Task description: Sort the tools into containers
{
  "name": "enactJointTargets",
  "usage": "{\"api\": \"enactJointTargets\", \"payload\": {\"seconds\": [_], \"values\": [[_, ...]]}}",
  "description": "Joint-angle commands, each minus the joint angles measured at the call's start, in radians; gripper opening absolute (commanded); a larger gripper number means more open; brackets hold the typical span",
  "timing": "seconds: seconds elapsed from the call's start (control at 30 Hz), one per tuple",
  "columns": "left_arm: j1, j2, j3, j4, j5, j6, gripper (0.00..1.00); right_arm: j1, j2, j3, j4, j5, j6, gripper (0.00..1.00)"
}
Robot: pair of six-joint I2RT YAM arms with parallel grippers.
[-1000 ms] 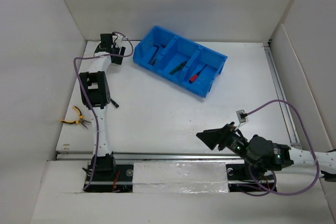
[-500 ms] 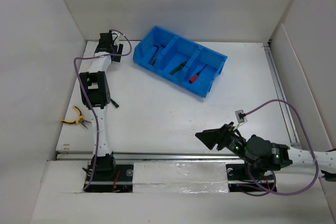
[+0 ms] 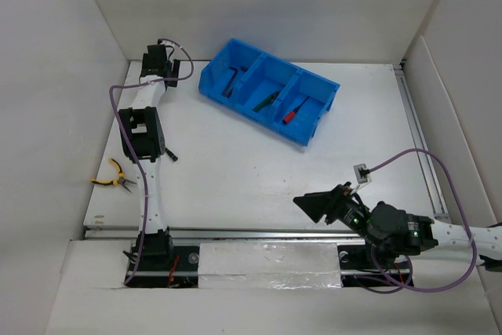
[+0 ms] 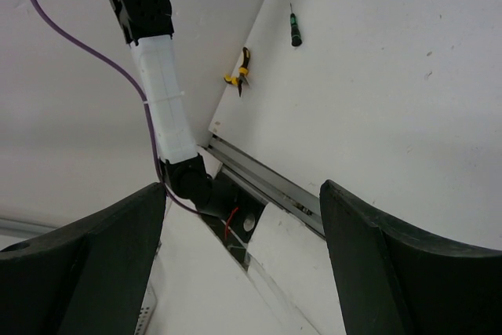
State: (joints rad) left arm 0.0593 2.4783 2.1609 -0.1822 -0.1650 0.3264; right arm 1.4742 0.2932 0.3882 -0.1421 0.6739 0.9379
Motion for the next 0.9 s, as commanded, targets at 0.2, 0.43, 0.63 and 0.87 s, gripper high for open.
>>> {"api": "enactJointTargets", "payload": {"seconds": [0.2,0.43,0.63,0.87], "values": [[0.02,0.048,0.045,0.006,0.002,-0.015,0.74,0.009,0.021,0.023,0.053,0.045,-0.004,0.83],[0.04,0.09,0.053,-0.056,0.042,0.022,0.73,0.009,0.026,0.021,0.068,0.041,-0.007,0.83],[0.04,0.11,0.042,-0.109,0.061,0.074,0.58,0.009,0.026,0.021,0.073,0.036,-0.01,0.83],[0.05,0.085,0.024,-0.135,0.16,0.091,0.38,0.009,-0.006,0.015,0.049,0.038,-0.004,0.83]]}}
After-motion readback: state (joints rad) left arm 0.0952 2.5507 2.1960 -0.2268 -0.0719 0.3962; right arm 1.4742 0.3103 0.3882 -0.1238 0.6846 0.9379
